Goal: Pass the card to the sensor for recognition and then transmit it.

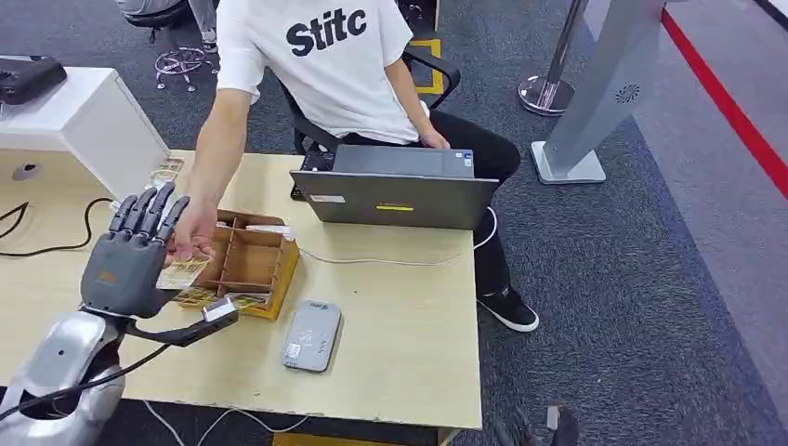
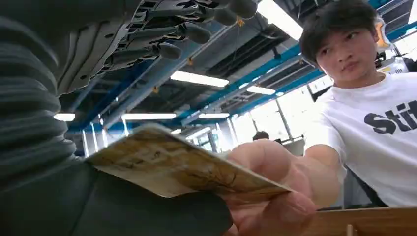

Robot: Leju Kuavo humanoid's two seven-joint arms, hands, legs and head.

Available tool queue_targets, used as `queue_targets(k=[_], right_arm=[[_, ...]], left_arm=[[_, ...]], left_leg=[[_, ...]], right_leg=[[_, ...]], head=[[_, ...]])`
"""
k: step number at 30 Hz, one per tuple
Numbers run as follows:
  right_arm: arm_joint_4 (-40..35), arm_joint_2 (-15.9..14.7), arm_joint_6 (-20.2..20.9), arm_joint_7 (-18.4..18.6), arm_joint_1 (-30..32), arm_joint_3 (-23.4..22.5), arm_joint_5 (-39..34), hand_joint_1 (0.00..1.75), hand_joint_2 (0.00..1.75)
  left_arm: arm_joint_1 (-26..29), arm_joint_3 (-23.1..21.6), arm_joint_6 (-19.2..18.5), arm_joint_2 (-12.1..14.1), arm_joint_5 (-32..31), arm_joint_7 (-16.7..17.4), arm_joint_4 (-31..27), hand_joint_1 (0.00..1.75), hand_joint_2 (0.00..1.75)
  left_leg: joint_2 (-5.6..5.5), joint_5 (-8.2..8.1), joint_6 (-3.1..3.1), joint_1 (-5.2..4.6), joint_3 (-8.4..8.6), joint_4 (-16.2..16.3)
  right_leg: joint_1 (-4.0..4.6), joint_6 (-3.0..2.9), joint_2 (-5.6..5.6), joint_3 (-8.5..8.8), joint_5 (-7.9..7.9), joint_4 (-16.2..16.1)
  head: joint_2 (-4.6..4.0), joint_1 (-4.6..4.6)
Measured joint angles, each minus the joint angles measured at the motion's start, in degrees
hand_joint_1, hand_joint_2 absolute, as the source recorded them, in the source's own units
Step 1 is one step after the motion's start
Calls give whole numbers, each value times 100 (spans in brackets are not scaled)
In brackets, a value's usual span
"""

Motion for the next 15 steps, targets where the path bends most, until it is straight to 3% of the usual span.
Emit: queue_targets(k=[2,3,4,5,15], right_arm=[[9,15,-57,-24,-13,48,26,0,175],[15,20,-79,-28,-17,81,42,0,175],[15,26,-94,-33,-17,118,61,0,175],[17,31,-94,-33,-18,144,61,0,175],[24,46,-33,-30,-17,275,-70,0,175]], left_arm=[[-40,-104,39,83,-309,146,0,0,175],[-50,-135,90,114,-437,201,0,10,175],[-53,-155,138,127,-491,227,0,155,175],[-53,-170,171,133,-513,245,0,175,175],[-45,-216,312,155,-461,196,13,175,175]], left_leg=[[0,0,0,0,0,0],[0,0,0,0,-1,0],[0,0,0,0,-1,0],[0,0,0,0,-2,0],[-1,0,0,0,-5,0]], right_leg=[[0,0,0,0,0,0],[0,0,0,0,0,0],[0,0,0,0,0,0],[0,0,0,-1,0,0],[0,0,-1,-3,0,0]], head=[[0,0],[-2,0],[0,0],[0,-2],[0,0]])
